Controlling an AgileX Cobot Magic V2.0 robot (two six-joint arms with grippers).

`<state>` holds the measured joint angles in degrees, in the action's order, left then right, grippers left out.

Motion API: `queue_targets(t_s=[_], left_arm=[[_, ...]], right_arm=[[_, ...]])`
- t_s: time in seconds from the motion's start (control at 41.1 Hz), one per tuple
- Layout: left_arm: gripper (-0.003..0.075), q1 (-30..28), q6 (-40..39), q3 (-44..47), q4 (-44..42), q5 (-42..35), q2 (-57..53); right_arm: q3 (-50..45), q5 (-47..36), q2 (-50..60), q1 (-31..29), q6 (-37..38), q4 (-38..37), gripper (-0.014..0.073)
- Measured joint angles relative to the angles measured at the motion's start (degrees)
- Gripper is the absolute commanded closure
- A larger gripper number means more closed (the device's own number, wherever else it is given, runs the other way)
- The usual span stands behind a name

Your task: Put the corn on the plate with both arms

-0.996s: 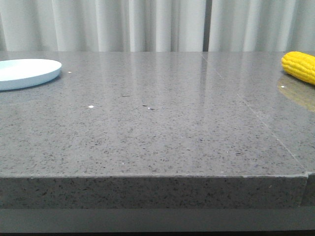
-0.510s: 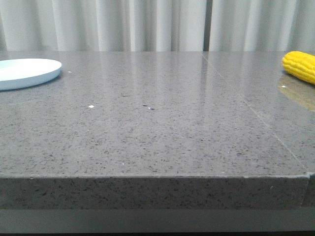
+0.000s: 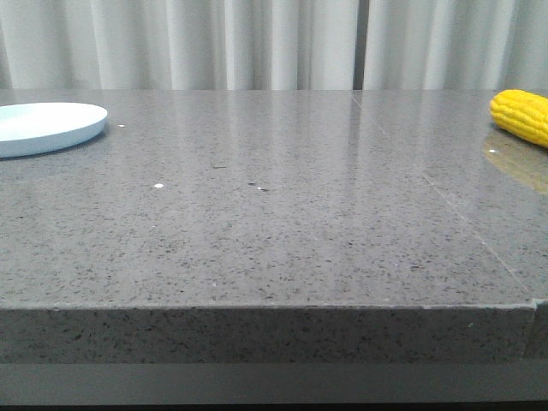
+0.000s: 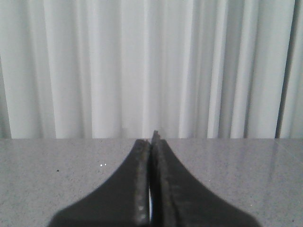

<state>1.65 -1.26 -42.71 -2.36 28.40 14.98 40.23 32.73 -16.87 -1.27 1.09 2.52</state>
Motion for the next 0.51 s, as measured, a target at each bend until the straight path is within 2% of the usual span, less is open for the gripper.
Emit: queue_targets(t_s=[0.219, 0.51], left_arm=[[0.0741, 0.0, 0.0, -1.6, 0.0, 5.6, 6.4], [0.0741, 0.0, 0.0, -1.6, 0.0, 8.5, 10.9]], right_arm=[[2.2, 4.4, -8.7, 0.0, 0.0, 0.0, 0.0661], [2.2, 4.8, -14.5, 0.0, 0.0, 0.0, 0.0661]])
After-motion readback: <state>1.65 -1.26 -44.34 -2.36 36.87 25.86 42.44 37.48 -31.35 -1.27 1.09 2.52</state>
